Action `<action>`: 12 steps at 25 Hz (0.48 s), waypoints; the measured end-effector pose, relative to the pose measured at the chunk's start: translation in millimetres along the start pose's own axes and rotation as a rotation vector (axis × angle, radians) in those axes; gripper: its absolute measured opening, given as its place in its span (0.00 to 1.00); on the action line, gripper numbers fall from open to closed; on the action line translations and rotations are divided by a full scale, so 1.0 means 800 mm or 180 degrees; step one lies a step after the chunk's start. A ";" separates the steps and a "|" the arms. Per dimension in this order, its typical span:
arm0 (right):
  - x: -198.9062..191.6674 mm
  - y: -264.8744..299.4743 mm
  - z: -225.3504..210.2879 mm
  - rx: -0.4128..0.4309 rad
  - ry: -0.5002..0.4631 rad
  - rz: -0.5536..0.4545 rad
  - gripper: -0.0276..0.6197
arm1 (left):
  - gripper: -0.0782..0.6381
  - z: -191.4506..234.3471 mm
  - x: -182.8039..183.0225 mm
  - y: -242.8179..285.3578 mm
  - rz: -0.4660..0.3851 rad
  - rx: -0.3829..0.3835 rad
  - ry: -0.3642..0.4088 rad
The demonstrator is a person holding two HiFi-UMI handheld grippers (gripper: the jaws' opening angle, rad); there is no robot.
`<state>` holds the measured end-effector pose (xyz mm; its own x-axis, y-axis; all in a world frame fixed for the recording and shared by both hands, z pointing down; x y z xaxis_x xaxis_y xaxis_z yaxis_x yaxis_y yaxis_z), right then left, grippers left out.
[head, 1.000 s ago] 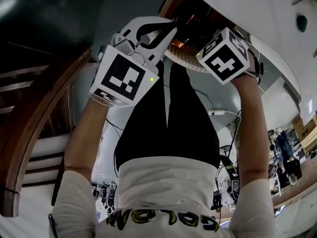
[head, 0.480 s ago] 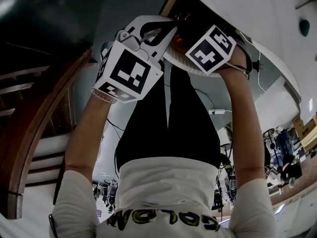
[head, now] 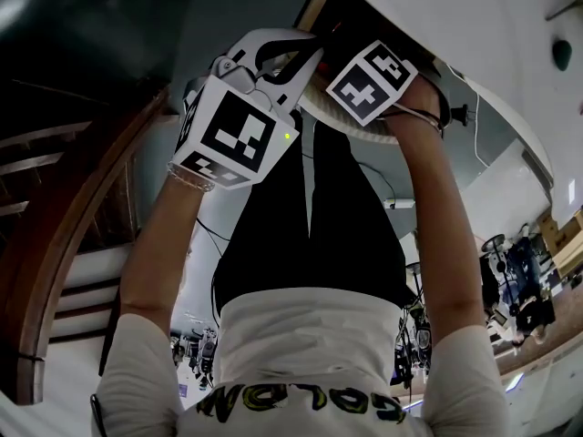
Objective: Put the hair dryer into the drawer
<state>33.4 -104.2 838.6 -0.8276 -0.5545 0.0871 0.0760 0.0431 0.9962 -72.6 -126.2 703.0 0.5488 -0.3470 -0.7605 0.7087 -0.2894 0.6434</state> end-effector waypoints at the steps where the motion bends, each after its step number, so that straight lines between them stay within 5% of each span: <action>1: 0.001 0.002 0.000 -0.0012 0.0005 0.0017 0.42 | 0.13 0.000 0.000 -0.001 0.0000 0.0004 -0.0003; 12: 0.001 0.021 -0.001 -0.0123 0.0076 0.0058 0.44 | 0.13 -0.005 -0.017 -0.001 0.0050 0.0061 -0.0057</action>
<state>34.5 -105.0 855.2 -0.8124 -0.5736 0.1044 0.1126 0.0214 0.9934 -78.6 -117.6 712.2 0.5516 -0.3674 -0.7488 0.6914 -0.3008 0.6569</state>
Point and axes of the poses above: the fingertips, and each gripper's own axes: y forward along the fingers, z to its left, x out of its top, the point moved 3 cm from there along -y, backward along the fingers, and after that the axes turned 8 degrees about y, right-handed, at the moved point
